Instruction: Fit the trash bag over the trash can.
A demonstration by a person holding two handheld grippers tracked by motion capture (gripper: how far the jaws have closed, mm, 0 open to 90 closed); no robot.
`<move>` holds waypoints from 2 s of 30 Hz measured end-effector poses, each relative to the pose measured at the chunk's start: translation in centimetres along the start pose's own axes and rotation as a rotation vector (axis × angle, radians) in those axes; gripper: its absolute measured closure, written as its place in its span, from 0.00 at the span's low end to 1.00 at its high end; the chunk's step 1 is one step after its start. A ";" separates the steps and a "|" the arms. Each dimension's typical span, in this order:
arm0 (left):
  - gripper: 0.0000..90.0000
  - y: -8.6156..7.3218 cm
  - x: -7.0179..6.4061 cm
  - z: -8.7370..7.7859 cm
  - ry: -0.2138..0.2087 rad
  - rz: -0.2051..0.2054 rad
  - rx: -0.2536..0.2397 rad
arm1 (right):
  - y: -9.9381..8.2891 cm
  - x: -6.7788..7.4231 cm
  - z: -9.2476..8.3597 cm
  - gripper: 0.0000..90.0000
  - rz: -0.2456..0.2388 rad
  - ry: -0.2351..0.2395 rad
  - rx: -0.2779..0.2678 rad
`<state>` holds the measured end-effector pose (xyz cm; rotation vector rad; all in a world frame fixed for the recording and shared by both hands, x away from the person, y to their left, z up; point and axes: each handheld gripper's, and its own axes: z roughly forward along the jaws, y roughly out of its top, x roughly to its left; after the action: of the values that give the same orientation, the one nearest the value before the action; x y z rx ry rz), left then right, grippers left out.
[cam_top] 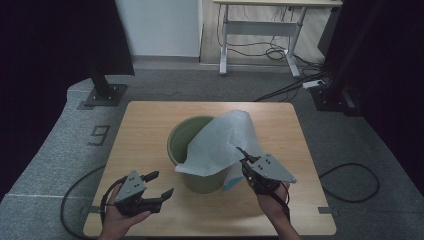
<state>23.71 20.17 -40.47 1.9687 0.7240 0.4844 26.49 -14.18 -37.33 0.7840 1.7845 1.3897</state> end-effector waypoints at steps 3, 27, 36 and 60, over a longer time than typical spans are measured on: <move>0.33 1.1 -0.3 0.5 -0.010 0.020 -0.005 | 0.0 0.0 0.1 0.99 0.012 0.004 -0.001; 0.35 6.6 -2.7 3.3 -0.094 0.076 -0.033 | 0.5 -0.7 -0.1 0.99 0.069 0.044 -0.028; 0.34 7.1 -2.4 1.6 -0.100 0.075 -0.059 | 0.5 -0.9 0.2 0.99 0.085 0.046 -0.017; 0.83 10.1 -2.5 7.0 -0.178 -0.018 0.028 | 0.2 0.1 -0.7 0.95 0.092 0.114 -0.062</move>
<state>28.98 10.24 -34.99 2.0007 0.6380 0.2854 25.86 -14.41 -37.05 0.7758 1.8018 1.5703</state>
